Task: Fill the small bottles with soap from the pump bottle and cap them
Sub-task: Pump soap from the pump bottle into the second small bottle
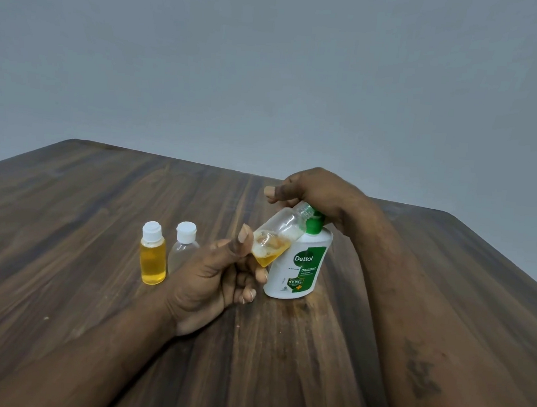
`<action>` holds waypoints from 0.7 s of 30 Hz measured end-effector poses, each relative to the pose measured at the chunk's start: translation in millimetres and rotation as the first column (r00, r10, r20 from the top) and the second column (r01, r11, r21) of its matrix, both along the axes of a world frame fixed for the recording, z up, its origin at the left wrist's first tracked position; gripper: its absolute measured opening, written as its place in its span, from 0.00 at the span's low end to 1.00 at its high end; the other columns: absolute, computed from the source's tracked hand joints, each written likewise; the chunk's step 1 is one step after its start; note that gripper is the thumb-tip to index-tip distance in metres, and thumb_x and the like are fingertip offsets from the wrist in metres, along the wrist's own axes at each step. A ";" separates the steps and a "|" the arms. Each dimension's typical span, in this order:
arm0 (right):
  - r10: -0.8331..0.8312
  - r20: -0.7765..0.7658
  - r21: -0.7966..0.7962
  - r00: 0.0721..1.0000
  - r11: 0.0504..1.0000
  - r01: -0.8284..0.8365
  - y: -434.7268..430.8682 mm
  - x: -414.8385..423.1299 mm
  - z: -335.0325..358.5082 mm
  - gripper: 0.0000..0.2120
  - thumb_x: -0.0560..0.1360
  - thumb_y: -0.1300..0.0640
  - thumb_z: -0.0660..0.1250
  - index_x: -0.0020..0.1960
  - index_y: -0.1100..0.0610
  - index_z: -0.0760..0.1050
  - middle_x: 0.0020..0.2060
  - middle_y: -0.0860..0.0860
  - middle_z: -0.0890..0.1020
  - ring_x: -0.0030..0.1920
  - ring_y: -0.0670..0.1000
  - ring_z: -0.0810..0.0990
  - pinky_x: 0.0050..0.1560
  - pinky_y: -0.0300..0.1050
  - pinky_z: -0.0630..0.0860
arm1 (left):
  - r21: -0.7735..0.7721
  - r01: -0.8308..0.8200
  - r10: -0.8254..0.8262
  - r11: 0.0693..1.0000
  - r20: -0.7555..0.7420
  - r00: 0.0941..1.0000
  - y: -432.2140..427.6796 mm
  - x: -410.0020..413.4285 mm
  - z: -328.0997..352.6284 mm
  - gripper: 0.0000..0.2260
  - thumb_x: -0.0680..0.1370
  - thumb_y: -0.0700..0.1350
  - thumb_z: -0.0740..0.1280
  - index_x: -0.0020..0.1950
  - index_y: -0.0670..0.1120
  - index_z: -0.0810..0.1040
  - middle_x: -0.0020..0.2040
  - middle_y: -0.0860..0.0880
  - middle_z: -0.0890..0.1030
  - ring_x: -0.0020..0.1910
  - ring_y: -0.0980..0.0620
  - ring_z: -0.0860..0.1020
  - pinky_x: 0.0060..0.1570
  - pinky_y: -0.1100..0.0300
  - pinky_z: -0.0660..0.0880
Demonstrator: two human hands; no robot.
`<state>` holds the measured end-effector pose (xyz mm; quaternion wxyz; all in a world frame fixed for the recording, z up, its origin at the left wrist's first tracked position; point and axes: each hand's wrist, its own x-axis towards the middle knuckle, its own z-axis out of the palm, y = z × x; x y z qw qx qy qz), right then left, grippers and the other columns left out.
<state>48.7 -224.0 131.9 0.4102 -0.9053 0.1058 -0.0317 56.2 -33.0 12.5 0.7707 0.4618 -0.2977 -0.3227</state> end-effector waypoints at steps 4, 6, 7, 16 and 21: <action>0.014 0.073 -0.044 0.997 0.999 -0.011 1.8 -1.8 5.2 0.14 0.76 0.45 0.75 0.46 0.56 0.85 0.39 0.47 0.84 0.41 0.48 0.80 0.46 0.47 0.75 | 0.001 -0.021 0.021 1.000 0.002 1.000 -2.0 2.4 -0.4 0.32 0.60 0.69 0.80 0.48 0.44 0.83 0.37 0.44 0.80 0.31 0.52 0.76 0.30 0.61 0.75; -0.004 0.191 -0.064 0.982 0.998 0.016 3.2 -2.3 7.9 0.17 0.75 0.44 0.76 0.46 0.59 0.84 0.37 0.47 0.85 0.41 0.48 0.82 0.47 0.47 0.76 | 0.006 -0.030 0.030 1.000 -0.009 1.000 -3.4 4.9 -1.3 0.37 0.57 0.67 0.82 0.50 0.42 0.77 0.37 0.44 0.78 0.32 0.51 0.77 0.30 0.60 0.76; -0.019 0.244 -0.075 0.970 0.996 0.038 3.9 -2.2 8.8 0.17 0.75 0.43 0.76 0.45 0.58 0.83 0.36 0.47 0.86 0.40 0.47 0.83 0.45 0.45 0.76 | 0.006 -0.031 0.031 1.000 -0.013 0.999 -3.7 5.9 -2.5 0.37 0.57 0.66 0.82 0.51 0.41 0.76 0.37 0.44 0.78 0.32 0.51 0.77 0.30 0.59 0.76; 0.000 0.039 -0.056 0.999 0.998 0.002 2.0 1.3 0.8 0.11 0.75 0.48 0.77 0.40 0.54 0.82 0.32 0.43 0.81 0.35 0.46 0.77 0.40 0.43 0.72 | -0.019 -0.010 0.010 1.000 -0.020 1.000 0.1 1.6 0.6 0.38 0.53 0.67 0.83 0.47 0.41 0.74 0.34 0.46 0.78 0.30 0.53 0.77 0.29 0.61 0.76; 0.005 0.167 -0.038 0.986 0.999 0.001 2.0 0.7 4.8 0.15 0.74 0.47 0.77 0.44 0.59 0.83 0.40 0.51 0.88 0.41 0.48 0.82 0.51 0.51 0.79 | -0.024 -0.008 0.008 1.000 -0.020 1.000 -0.6 0.1 2.5 0.38 0.53 0.67 0.83 0.46 0.42 0.74 0.33 0.46 0.78 0.29 0.53 0.77 0.28 0.61 0.76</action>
